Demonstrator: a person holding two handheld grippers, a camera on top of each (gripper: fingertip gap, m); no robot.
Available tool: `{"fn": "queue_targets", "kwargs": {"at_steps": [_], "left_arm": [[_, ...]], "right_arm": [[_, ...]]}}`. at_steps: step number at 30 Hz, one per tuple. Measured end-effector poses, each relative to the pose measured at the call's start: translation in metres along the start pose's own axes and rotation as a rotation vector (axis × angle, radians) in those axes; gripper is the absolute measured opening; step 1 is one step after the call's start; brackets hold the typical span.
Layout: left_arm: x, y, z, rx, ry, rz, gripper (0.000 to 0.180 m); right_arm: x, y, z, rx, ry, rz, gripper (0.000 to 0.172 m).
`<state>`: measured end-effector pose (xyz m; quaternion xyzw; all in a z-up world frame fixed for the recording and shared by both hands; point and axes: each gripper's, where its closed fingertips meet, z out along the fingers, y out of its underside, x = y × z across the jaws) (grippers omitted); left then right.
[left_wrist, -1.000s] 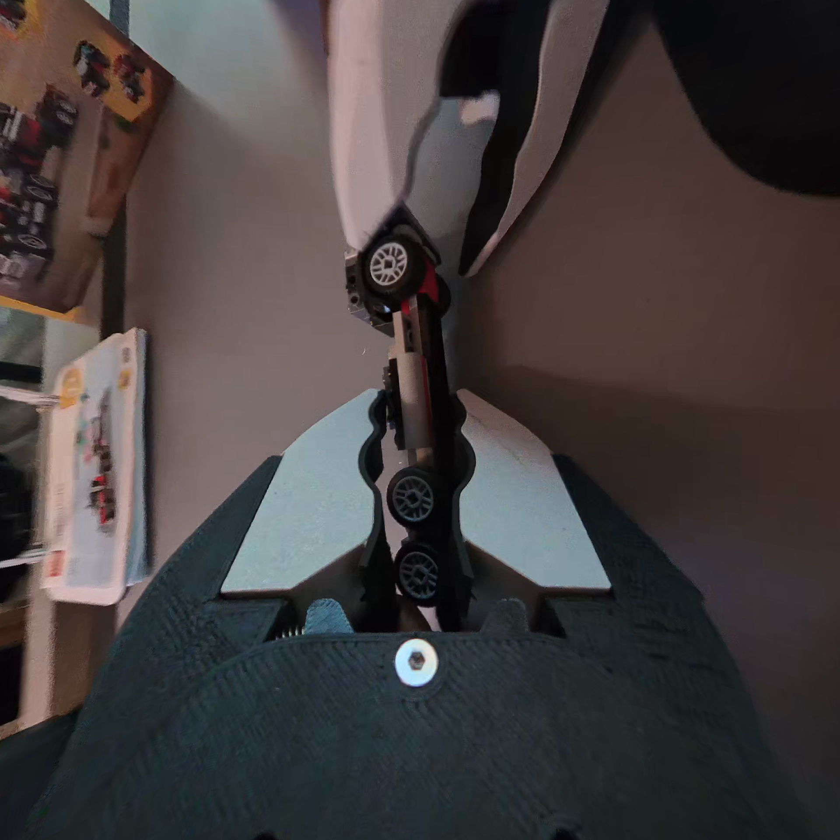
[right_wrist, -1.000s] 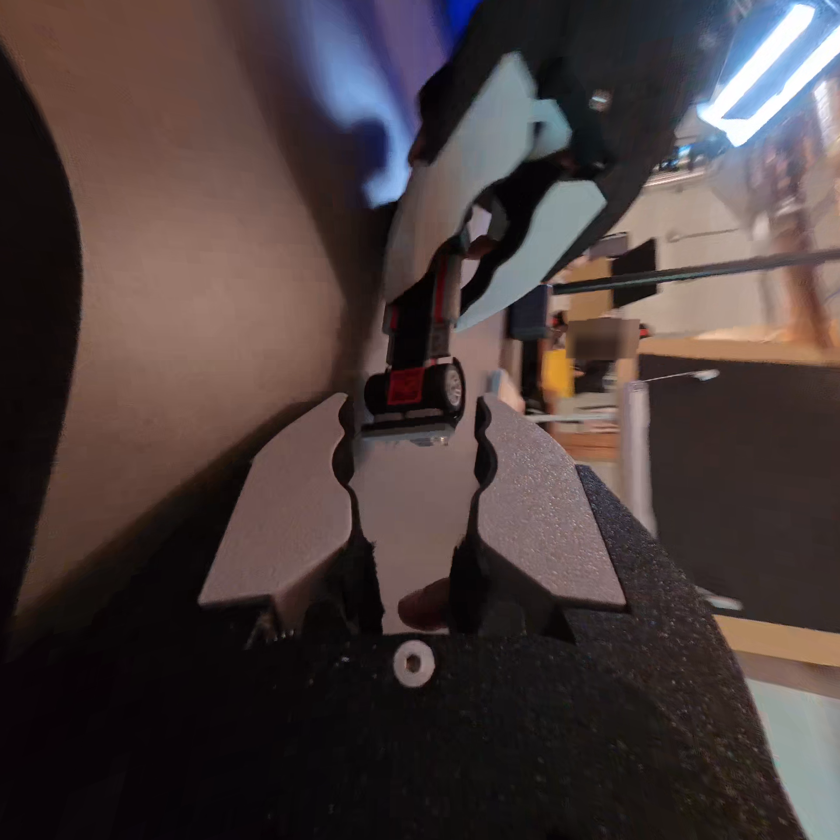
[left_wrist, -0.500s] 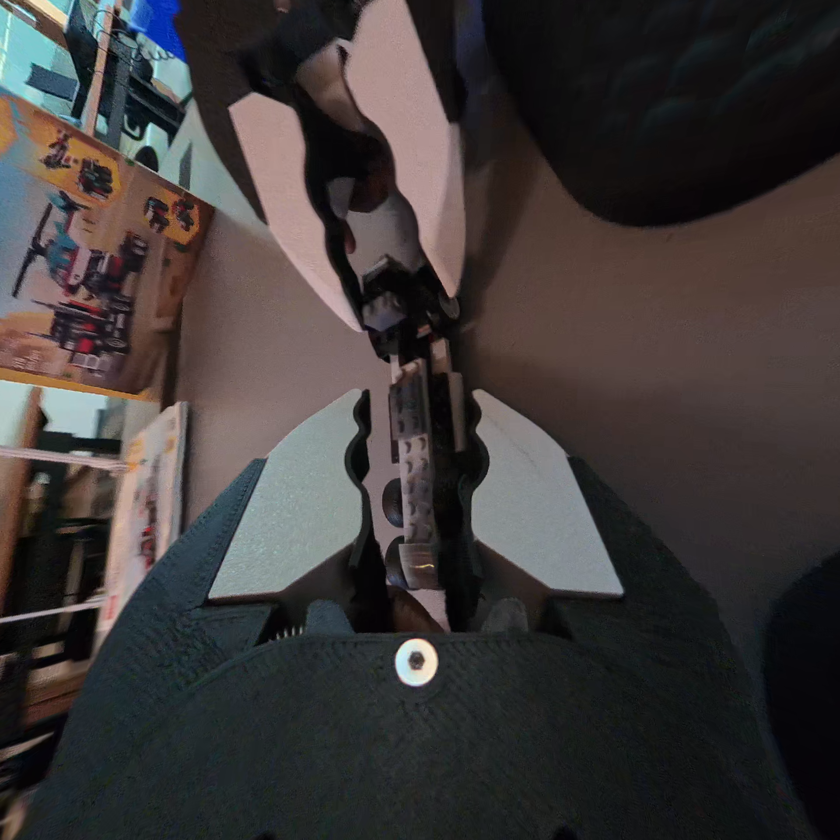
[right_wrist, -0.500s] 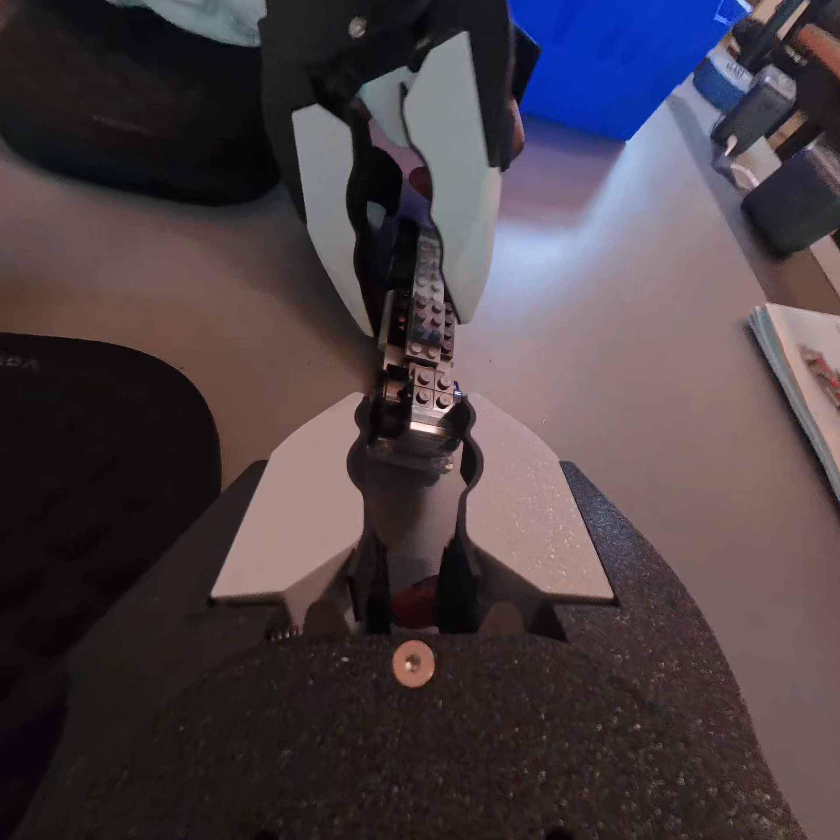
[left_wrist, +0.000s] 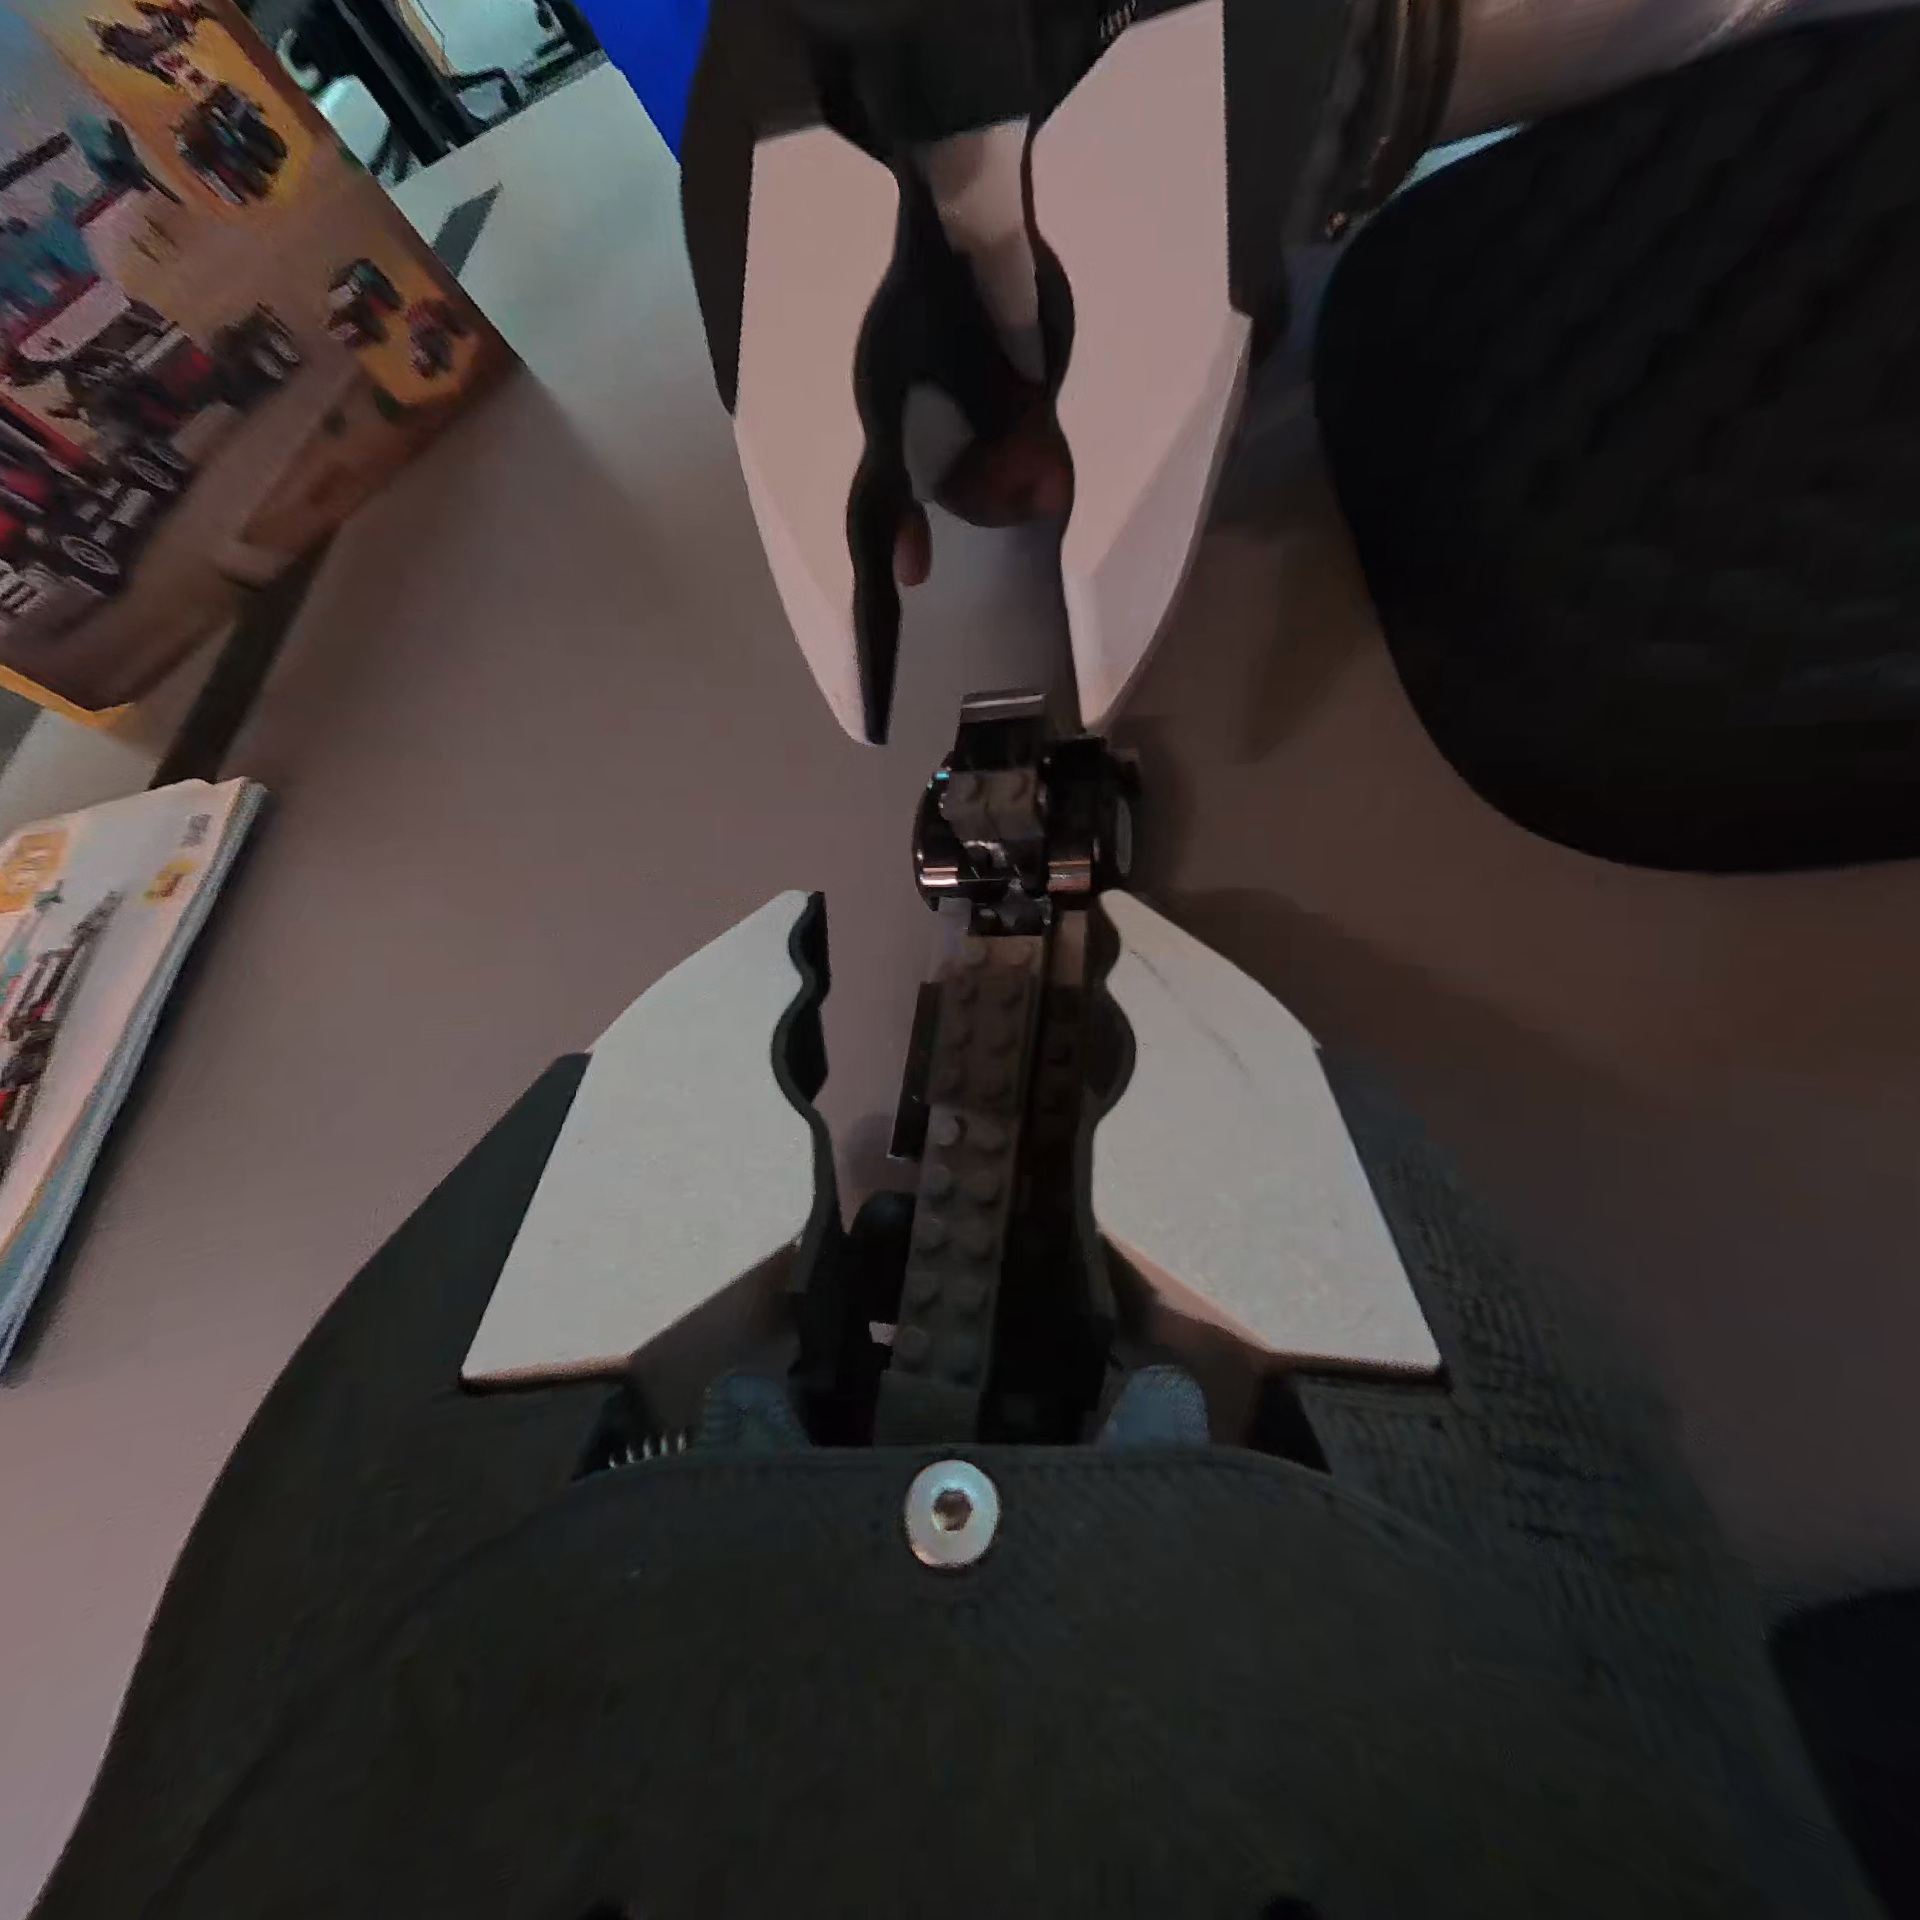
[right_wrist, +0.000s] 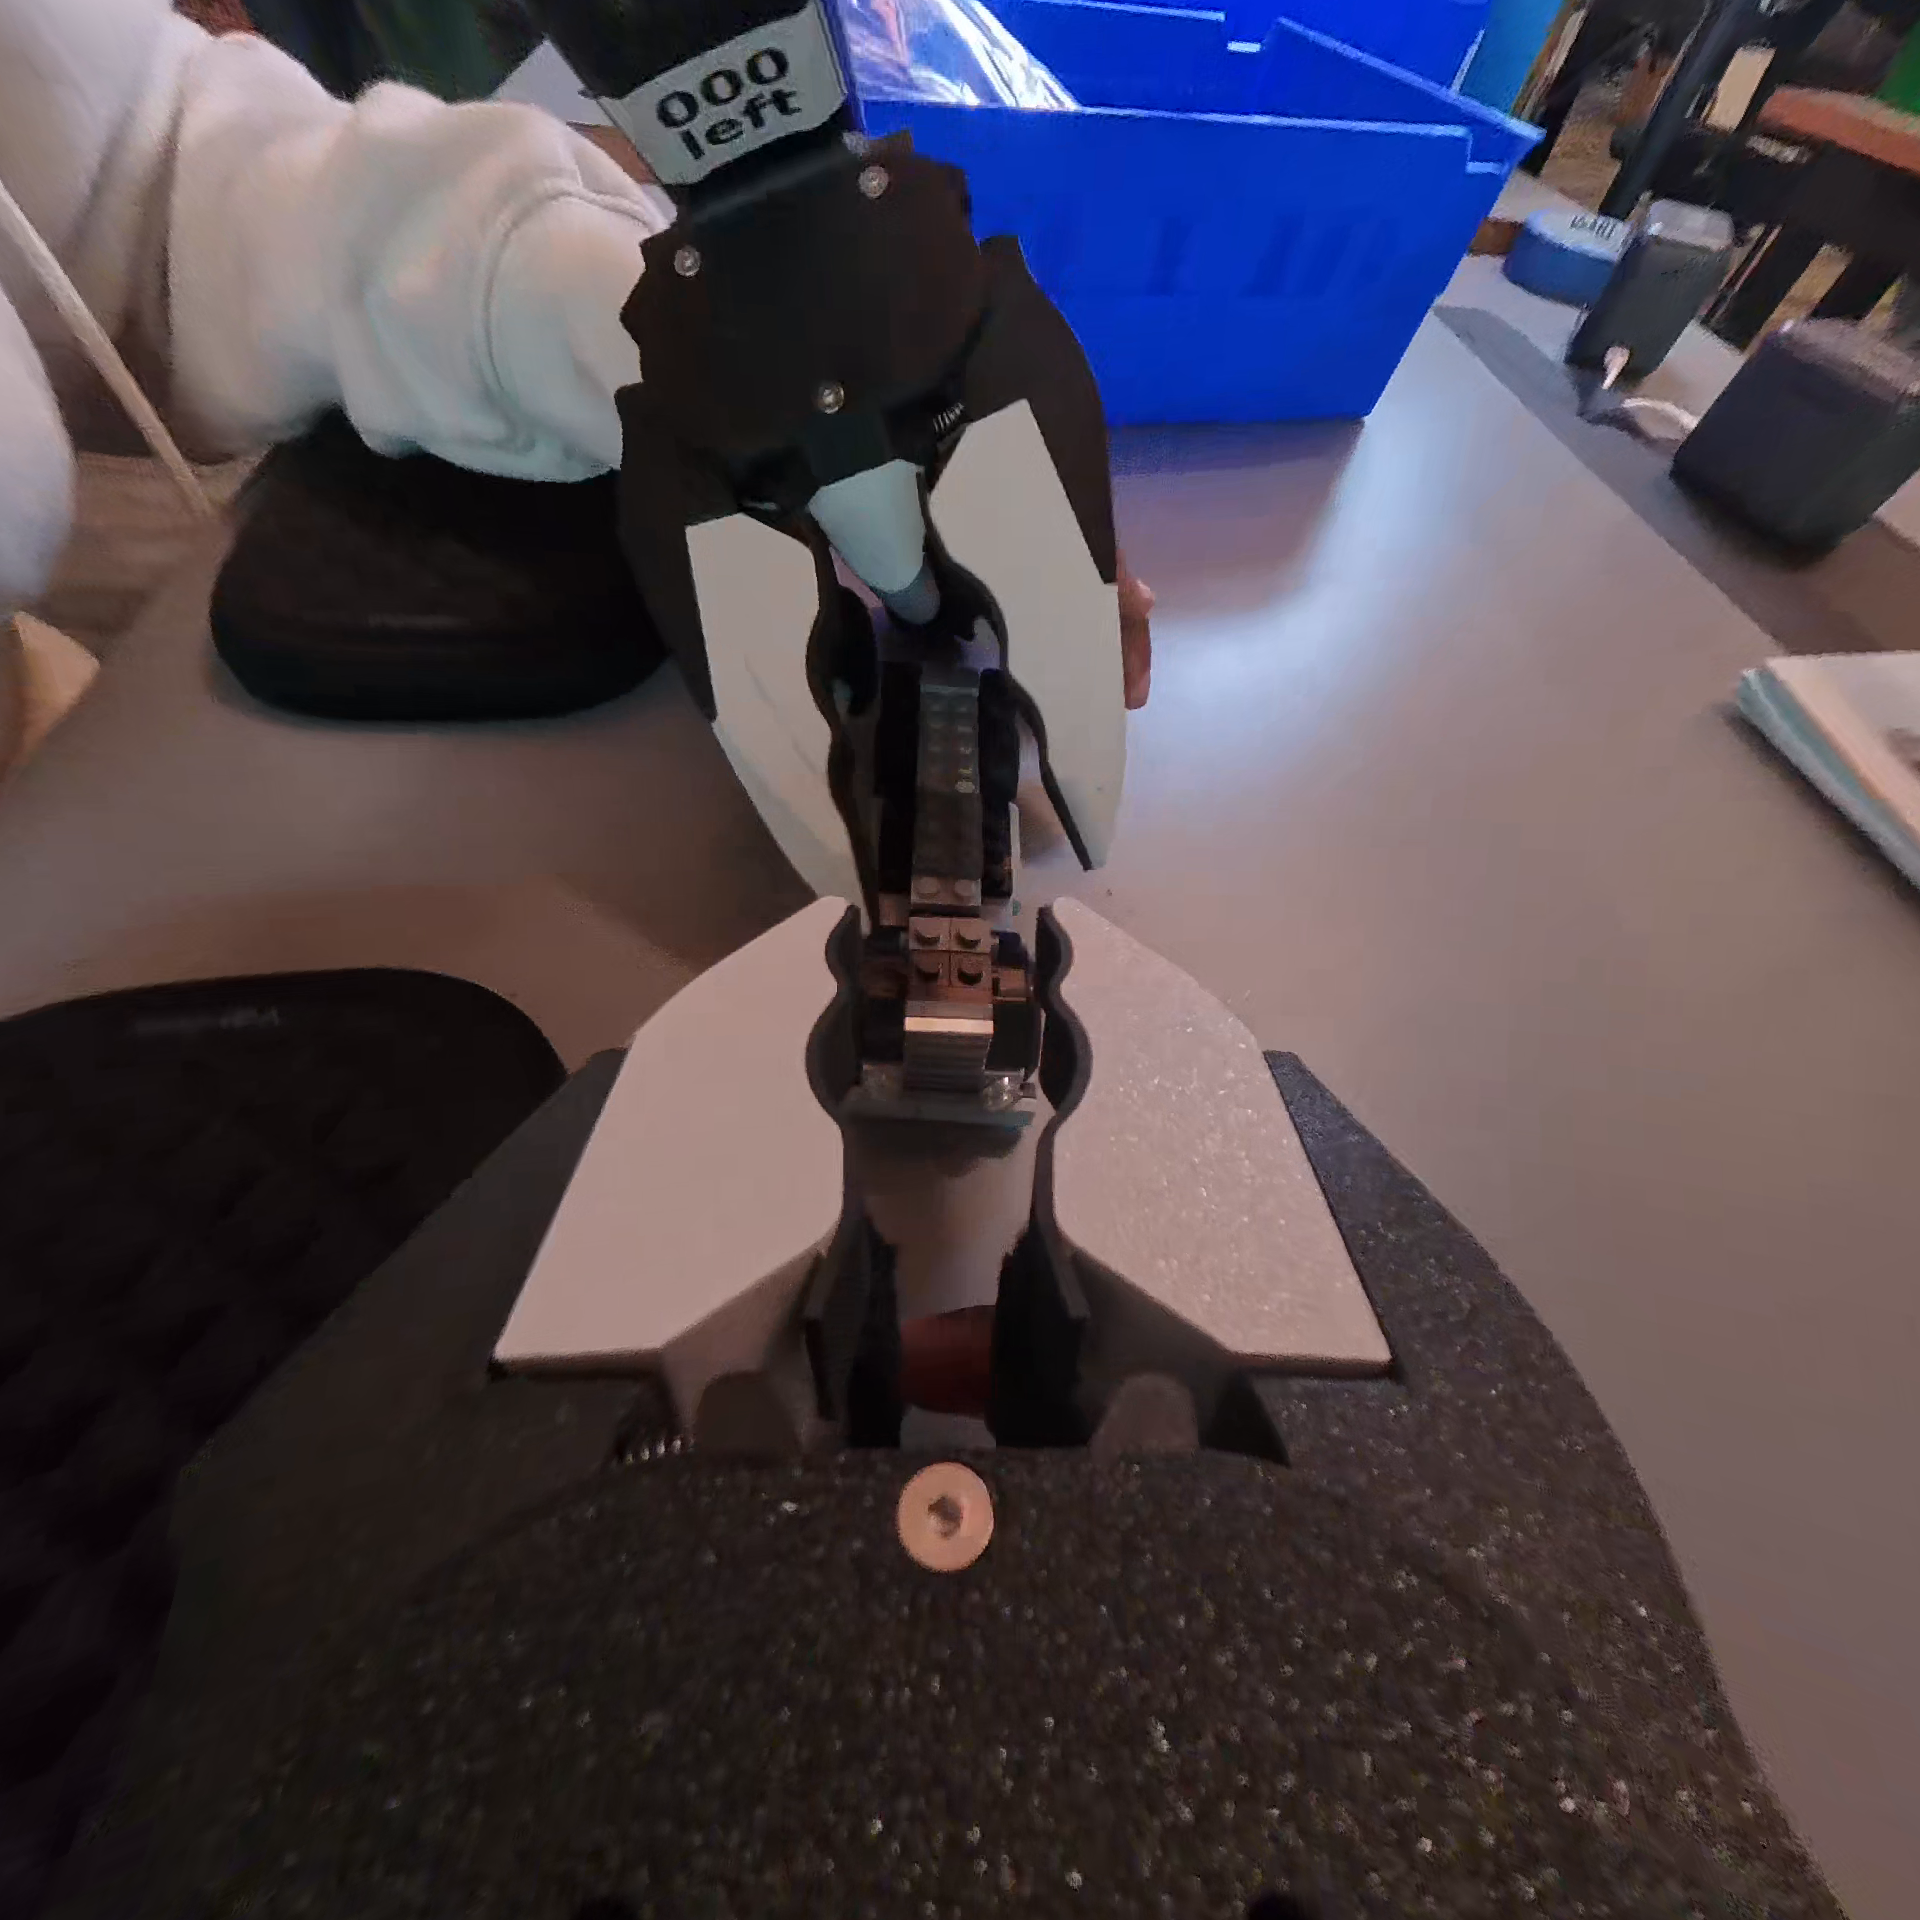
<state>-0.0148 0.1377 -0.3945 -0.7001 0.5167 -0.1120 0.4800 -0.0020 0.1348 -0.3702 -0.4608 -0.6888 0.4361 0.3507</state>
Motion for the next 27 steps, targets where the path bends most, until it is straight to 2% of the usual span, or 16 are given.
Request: {"fn": "queue_targets", "kwargs": {"at_steps": [4, 8, 10, 12, 13, 15, 17, 19, 21, 23, 27], "left_arm": [[0.0, -0.002, -0.001, 0.016, 0.0, -0.005, 0.044], [-0.011, -0.004, -0.01, 0.047, -0.043, -0.04, 0.067], [-0.015, -0.001, -0.017, 0.04, -0.05, -0.054, 0.087], [-0.019, 0.0, -0.026, 0.047, -0.048, -0.06, 0.104], [-0.024, -0.005, -0.033, 0.094, -0.053, -0.081, 0.108], [-0.036, -0.029, -0.056, 0.302, -0.06, -0.158, 0.11], [-0.061, -0.056, -0.095, 0.608, -0.123, -0.281, 0.109], [-0.092, -0.065, -0.139, 0.903, -0.189, -0.479, 0.099], [-0.104, -0.064, -0.16, 1.061, -0.123, -0.647, 0.092], [-0.106, -0.06, -0.155, 1.038, -0.092, -0.705, 0.09], [-0.085, -0.056, -0.123, 0.827, -0.078, -0.563, 0.084]], "right_arm": [[-0.002, 0.007, 0.004, -0.06, -0.011, 0.035, 0.029], [-0.003, 0.017, 0.006, -0.131, -0.007, 0.006, 0.028], [-0.003, 0.03, 0.007, -0.212, 0.008, -0.042, 0.027], [-0.004, 0.029, 0.008, -0.209, 0.013, -0.079, 0.029], [-0.005, 0.026, 0.007, -0.185, 0.01, -0.081, 0.033], [-0.002, 0.016, 0.003, -0.111, 0.017, -0.056, 0.044], [0.007, 0.001, -0.004, 0.006, 0.054, -0.019, 0.065], [0.018, -0.016, -0.014, 0.151, 0.105, 0.018, 0.082], [0.028, -0.031, -0.027, 0.295, 0.161, 0.052, 0.095], [0.036, -0.039, -0.037, 0.394, 0.198, 0.08, 0.101], [0.042, -0.045, -0.045, 0.494, 0.204, 0.124, 0.115]]}}
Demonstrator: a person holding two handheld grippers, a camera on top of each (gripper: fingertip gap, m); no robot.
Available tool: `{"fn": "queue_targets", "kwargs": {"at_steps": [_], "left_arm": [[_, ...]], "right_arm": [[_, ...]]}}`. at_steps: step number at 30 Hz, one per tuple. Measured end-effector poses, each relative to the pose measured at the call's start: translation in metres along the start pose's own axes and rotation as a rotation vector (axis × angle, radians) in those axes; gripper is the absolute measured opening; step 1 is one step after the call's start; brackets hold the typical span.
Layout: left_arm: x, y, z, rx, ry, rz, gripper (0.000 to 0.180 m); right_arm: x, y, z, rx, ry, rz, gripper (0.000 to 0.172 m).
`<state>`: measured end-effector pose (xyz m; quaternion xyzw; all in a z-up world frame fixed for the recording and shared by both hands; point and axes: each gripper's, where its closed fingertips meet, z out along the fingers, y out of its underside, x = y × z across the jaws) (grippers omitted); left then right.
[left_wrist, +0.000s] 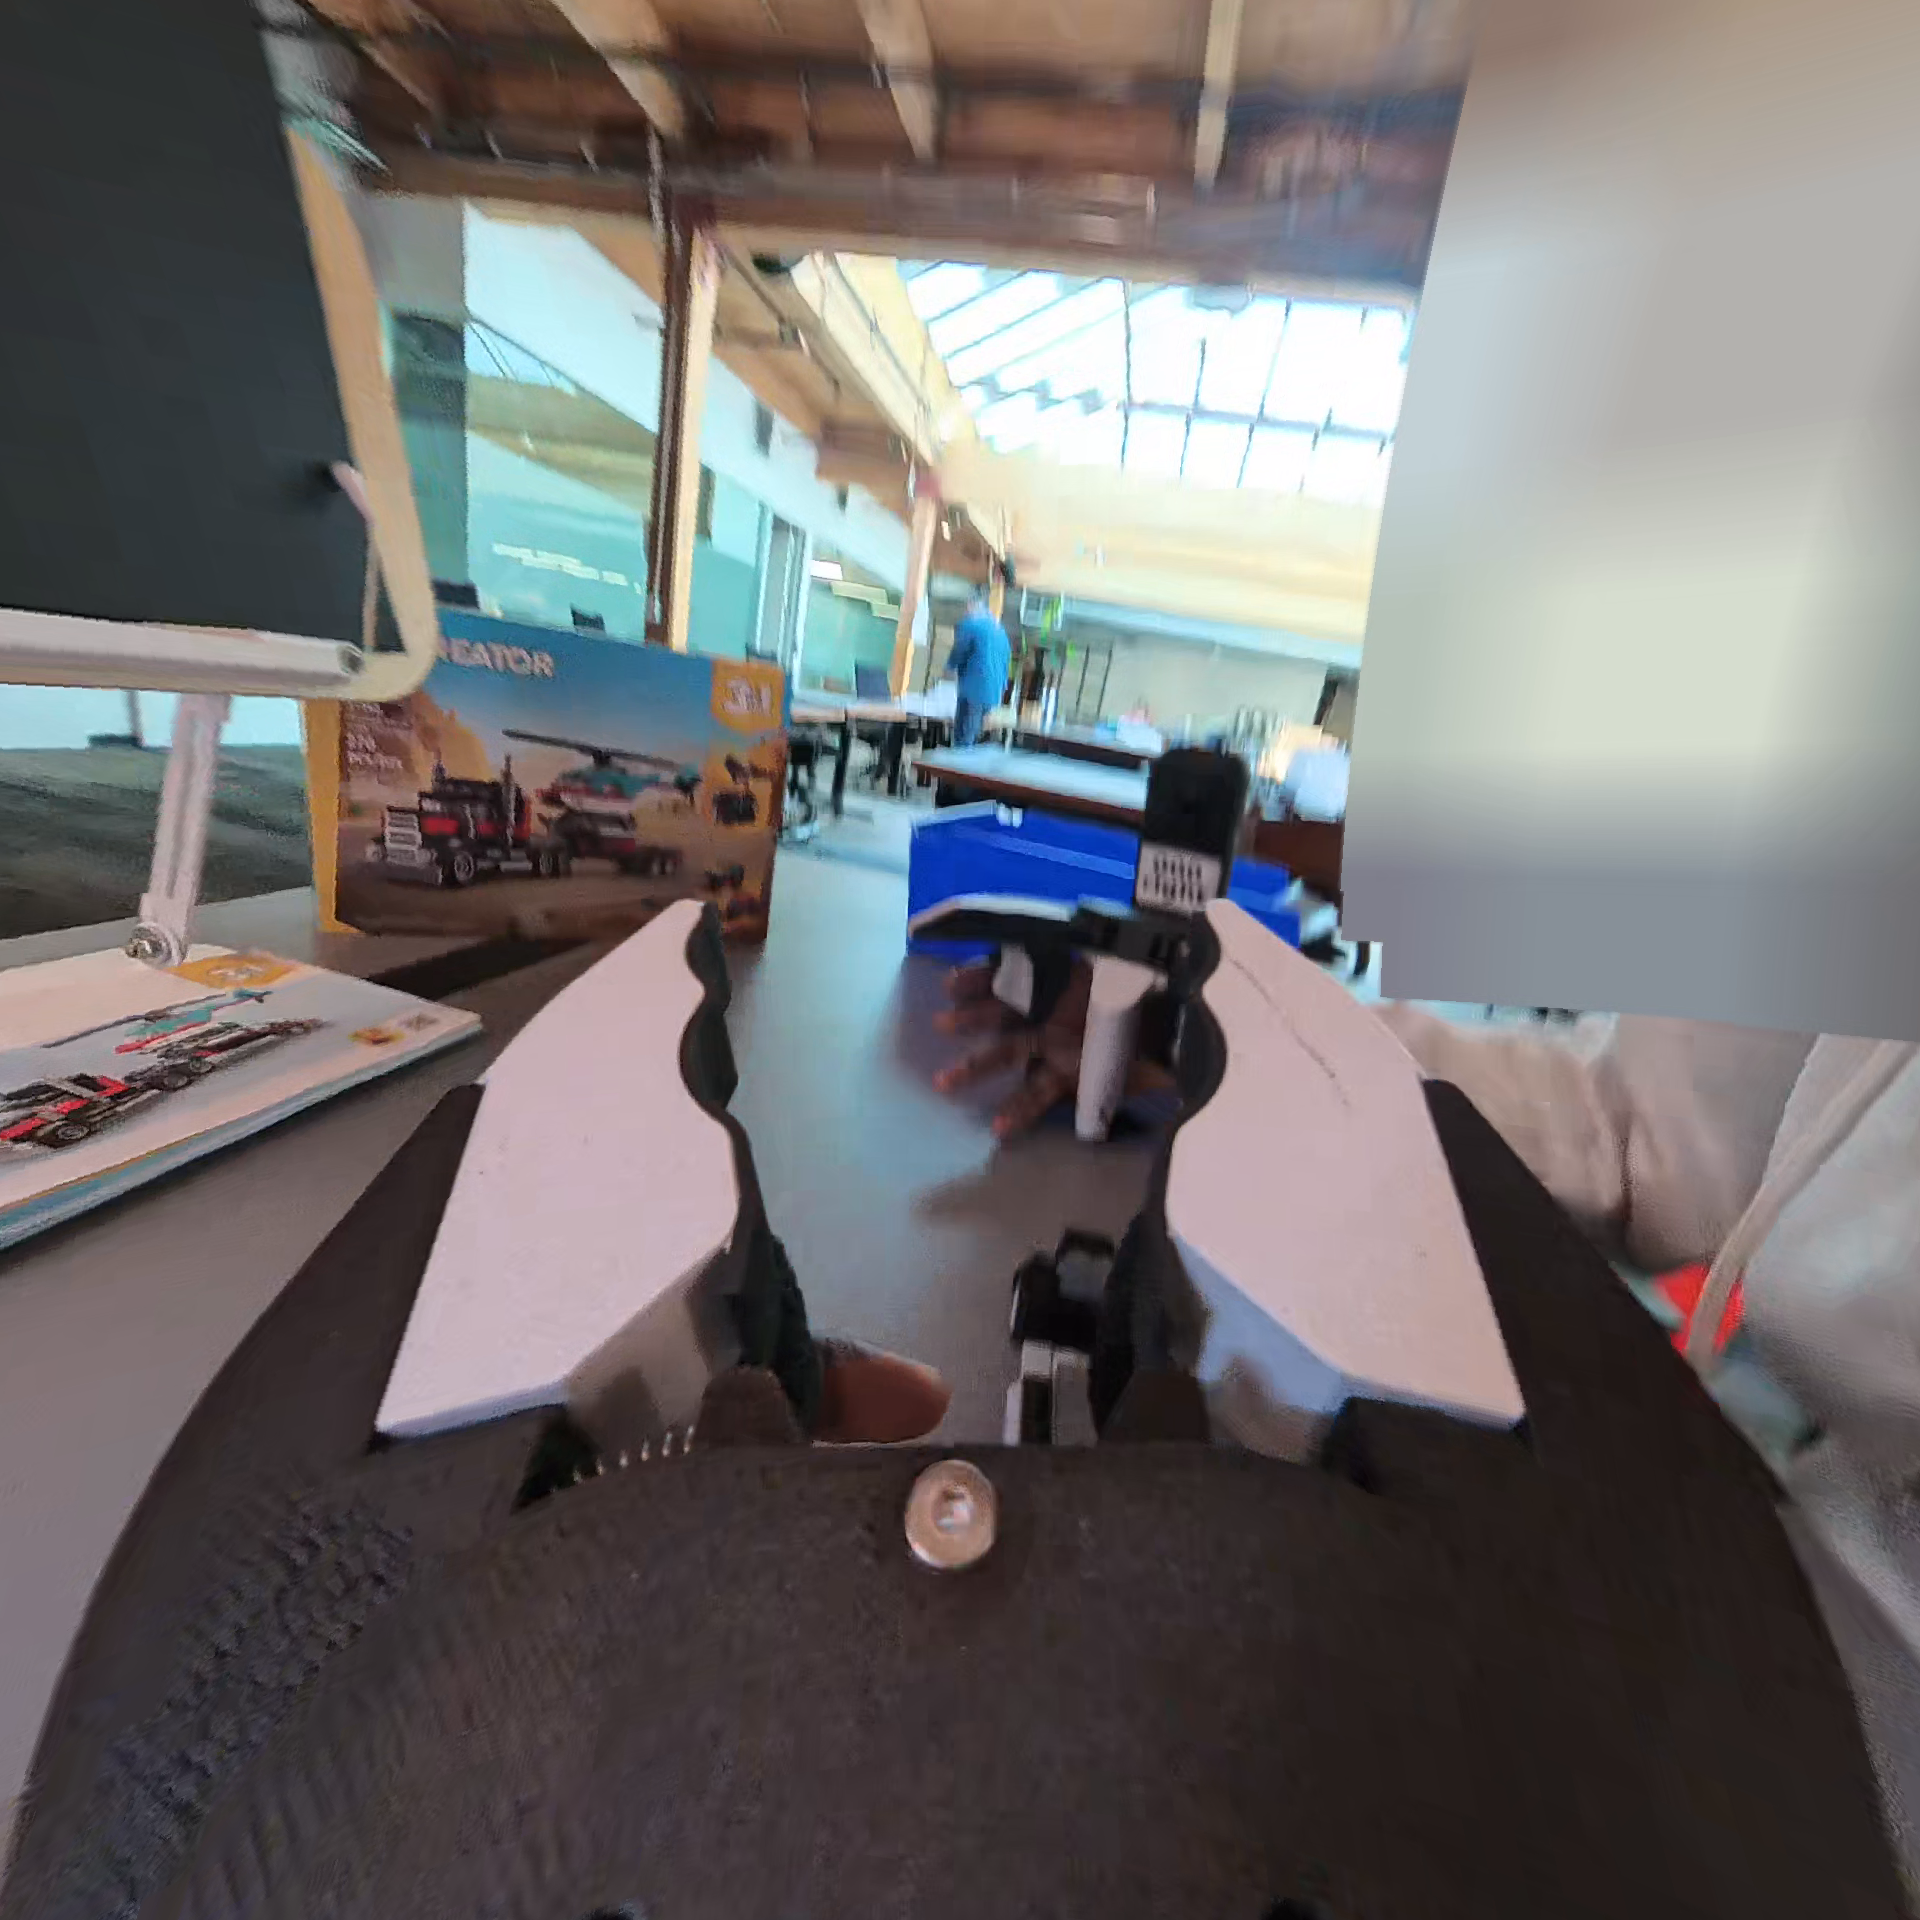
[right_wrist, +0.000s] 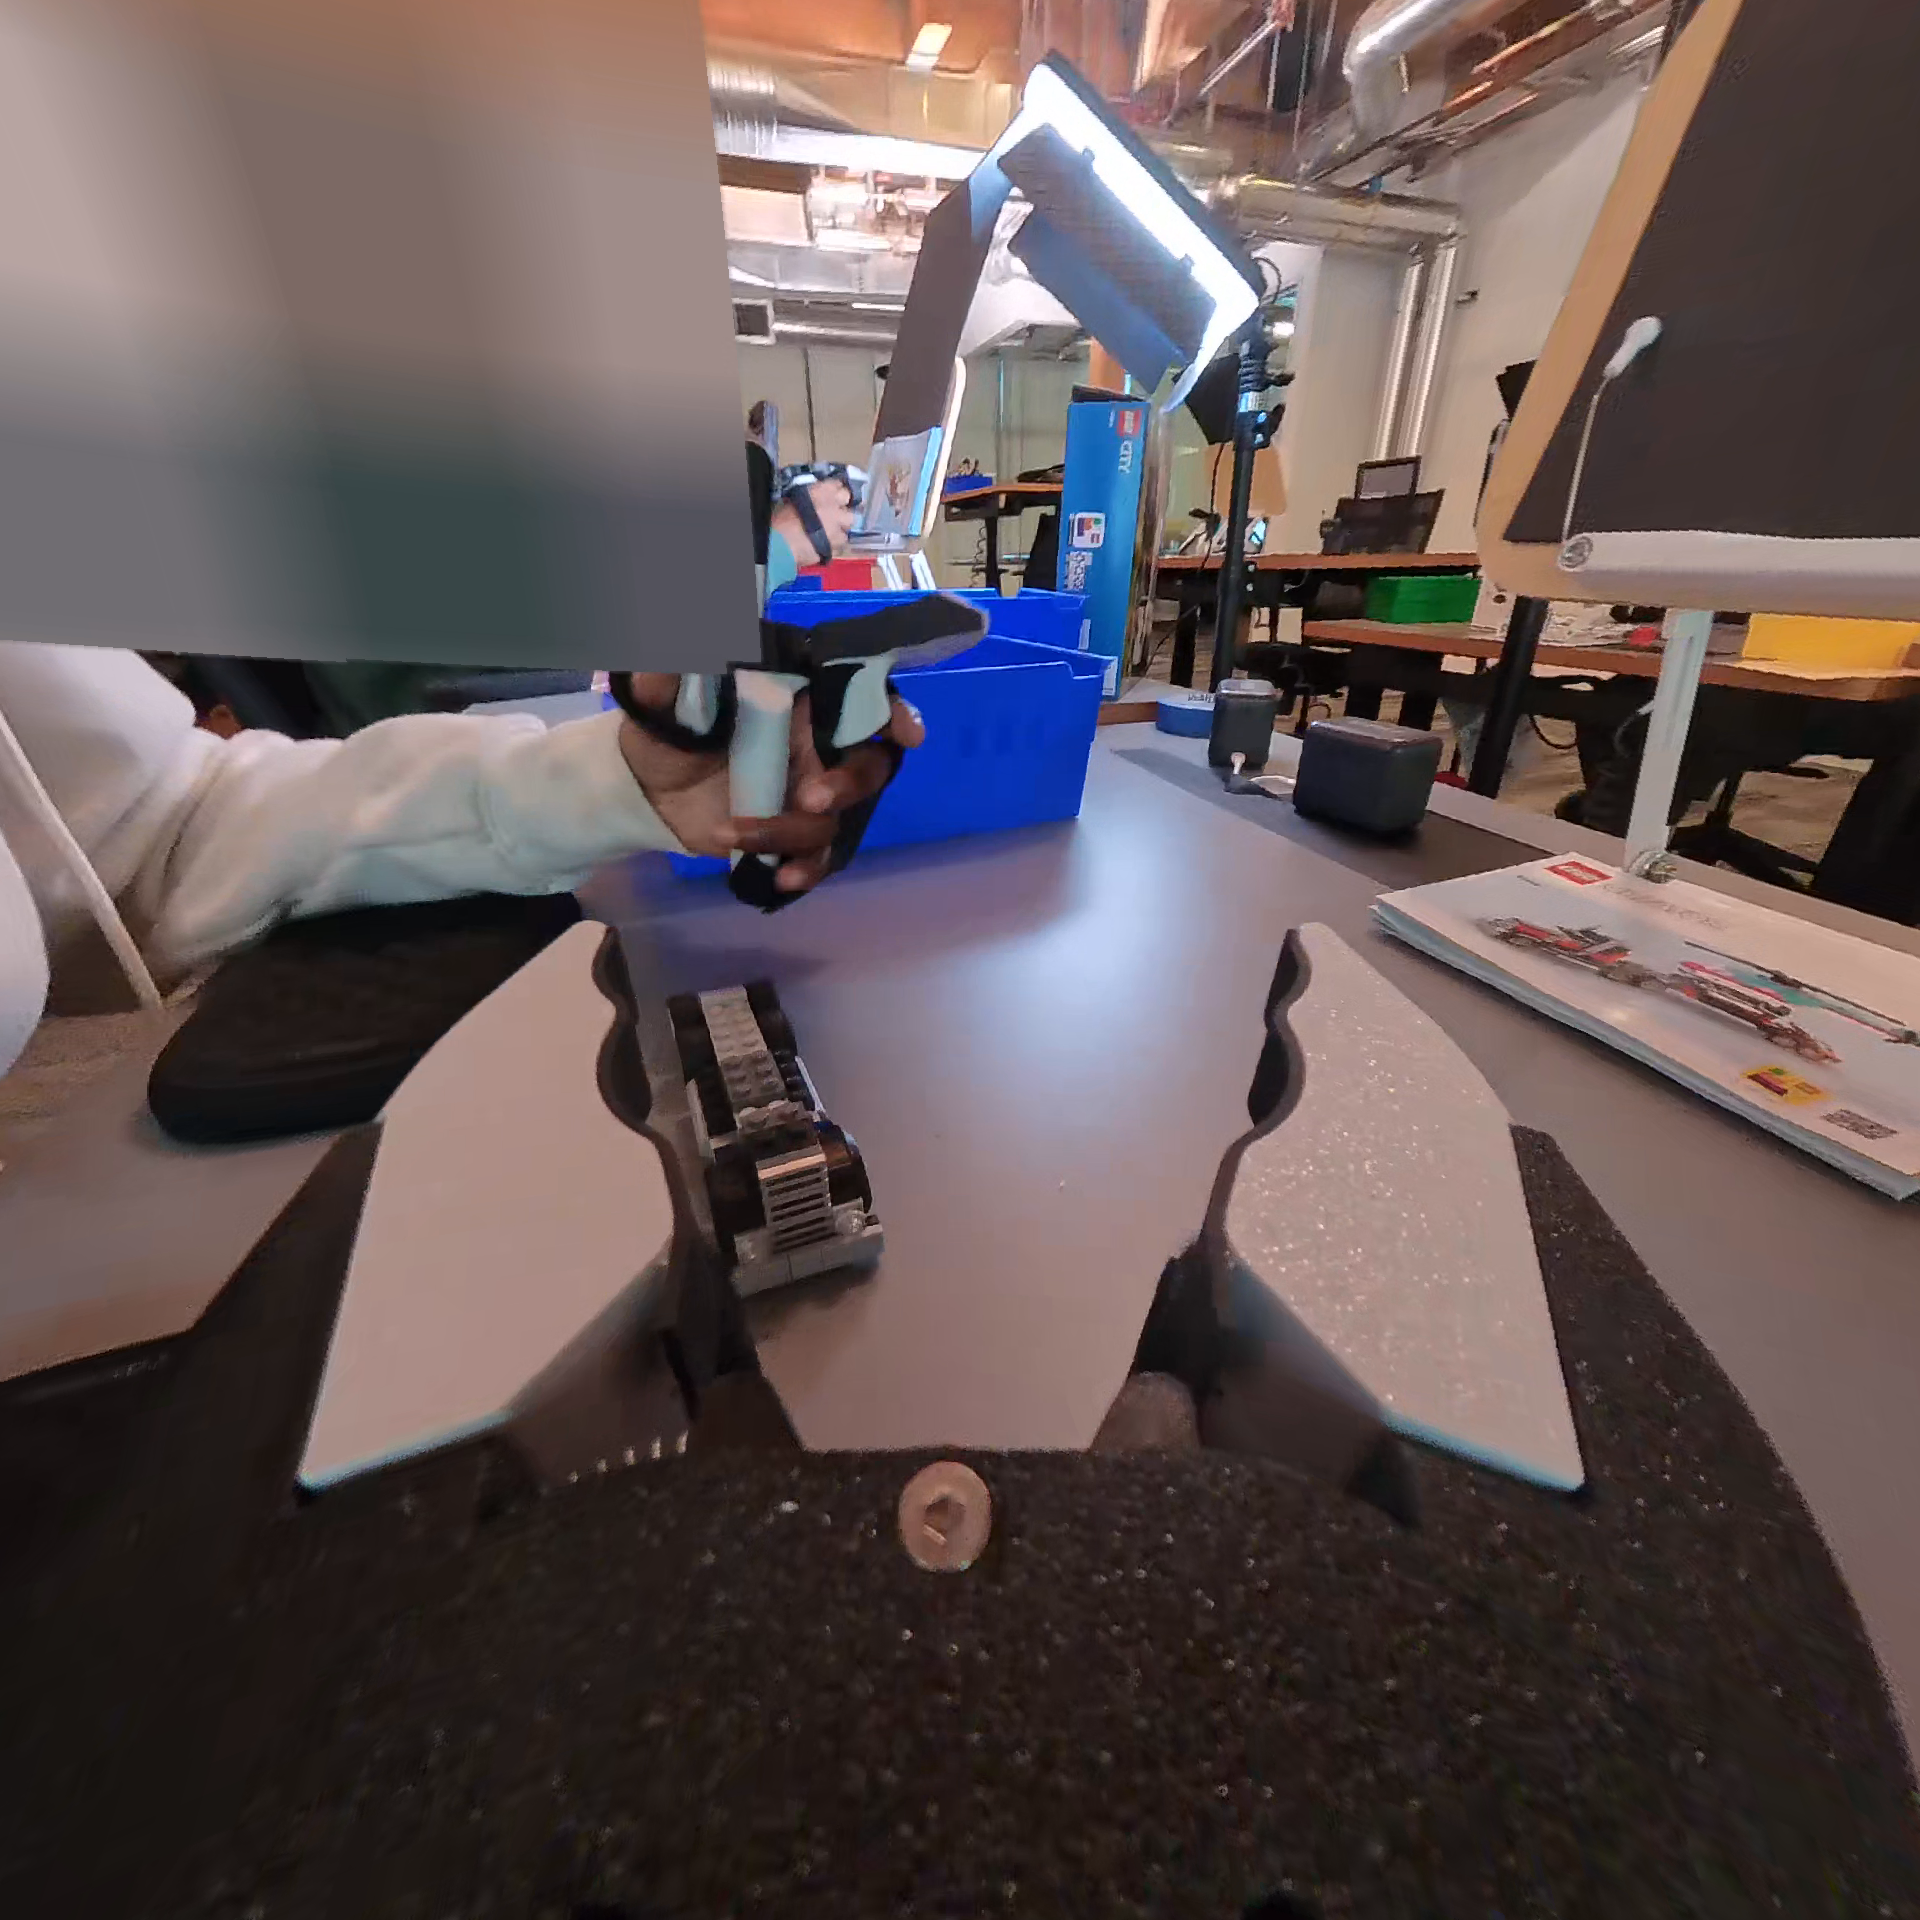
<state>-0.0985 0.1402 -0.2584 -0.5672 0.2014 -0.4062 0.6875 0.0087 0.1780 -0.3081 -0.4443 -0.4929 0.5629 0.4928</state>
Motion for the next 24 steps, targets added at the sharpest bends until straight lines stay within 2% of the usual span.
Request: {"fn": "queue_targets", "kwargs": {"at_steps": [3, 6, 9, 12, 14, 16, 21, 24], "left_arm": [[0.008, 0.024, 0.004, -0.163, 0.025, 0.095, 0.076], [0.023, 0.045, 0.003, -0.334, 0.113, 0.08, 0.074], [0.039, 0.063, -0.011, -0.581, 0.179, 0.105, 0.07], [0.037, 0.084, -0.045, -0.921, 0.125, 0.228, 0.058], [0.027, 0.096, -0.066, -1.093, 0.045, 0.32, 0.049], [0.029, 0.103, -0.075, -1.156, 0.052, 0.32, 0.048], [0.029, 0.11, -0.066, -1.141, 0.048, 0.315, 0.048], [0.03, 0.116, -0.06, -1.148, 0.056, 0.323, 0.047]], "right_arm": [[0.001, 0.0, 0.0, 0.004, 0.003, 0.007, 0.115], [0.0, 0.001, 0.001, -0.008, 0.004, -0.005, 0.116], [-0.003, 0.004, 0.003, -0.028, -0.006, -0.028, 0.113], [-0.01, 0.01, 0.008, -0.081, -0.023, -0.083, 0.1], [-0.026, 0.02, 0.017, -0.192, -0.094, -0.118, 0.088], [-0.051, 0.028, 0.029, -0.318, -0.198, -0.142, 0.083], [-0.075, 0.061, 0.05, -0.695, -0.298, -0.293, 0.064], [-0.071, 0.067, 0.057, -0.763, -0.297, -0.282, 0.054]]}}
